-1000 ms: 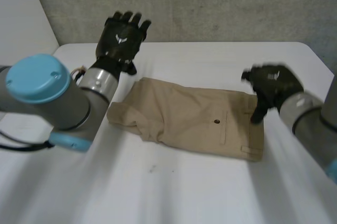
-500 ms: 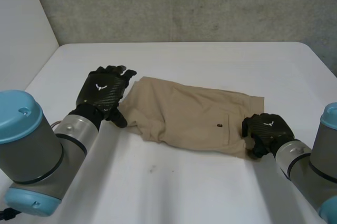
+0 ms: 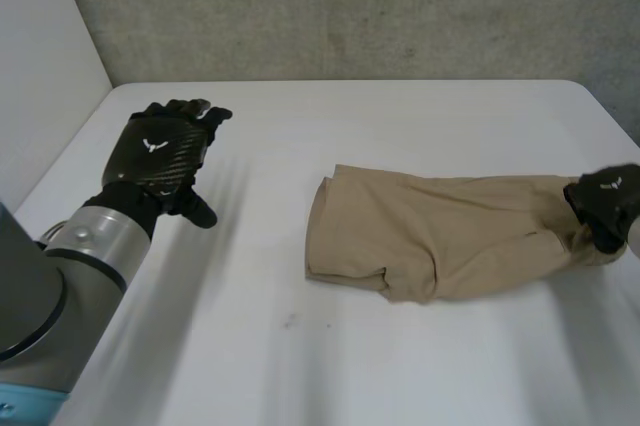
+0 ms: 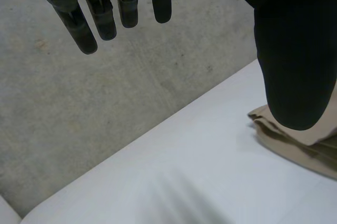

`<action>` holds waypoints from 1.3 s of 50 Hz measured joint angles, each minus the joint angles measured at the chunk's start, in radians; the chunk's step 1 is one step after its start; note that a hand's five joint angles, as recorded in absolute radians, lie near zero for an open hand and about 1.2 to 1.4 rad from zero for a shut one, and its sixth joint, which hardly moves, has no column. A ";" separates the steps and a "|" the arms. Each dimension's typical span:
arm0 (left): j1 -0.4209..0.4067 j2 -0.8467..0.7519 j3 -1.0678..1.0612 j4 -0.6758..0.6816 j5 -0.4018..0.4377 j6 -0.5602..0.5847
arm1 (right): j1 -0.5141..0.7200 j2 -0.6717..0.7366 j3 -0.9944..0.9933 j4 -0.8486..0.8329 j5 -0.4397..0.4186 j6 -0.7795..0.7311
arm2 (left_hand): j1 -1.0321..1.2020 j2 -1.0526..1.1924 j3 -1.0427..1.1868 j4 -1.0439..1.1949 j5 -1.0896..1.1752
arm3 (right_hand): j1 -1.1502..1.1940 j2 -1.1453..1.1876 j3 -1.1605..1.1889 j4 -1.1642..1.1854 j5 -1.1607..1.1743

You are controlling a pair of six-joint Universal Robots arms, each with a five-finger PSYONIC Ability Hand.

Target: Fold the shorts.

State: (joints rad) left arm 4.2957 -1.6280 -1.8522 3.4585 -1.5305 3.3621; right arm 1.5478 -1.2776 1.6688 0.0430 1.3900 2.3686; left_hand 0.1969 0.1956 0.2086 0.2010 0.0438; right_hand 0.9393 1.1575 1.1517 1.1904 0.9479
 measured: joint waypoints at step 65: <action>-0.264 -0.695 0.705 -0.288 -0.021 -0.078 | 0.400 0.296 -0.303 0.036 -0.020 0.561 | 0.003 0.002 0.000 0.002 0.000 | -0.743 -0.945 -0.943 -0.966 -0.889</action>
State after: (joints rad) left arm 4.0318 -2.3234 -1.1469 3.1703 -1.5512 3.2843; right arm 1.9476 -0.9816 1.3655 0.0787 1.3697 2.9296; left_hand 0.2001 0.1979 0.2088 0.2033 0.0438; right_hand 0.1963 0.2126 0.2091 0.2248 0.0590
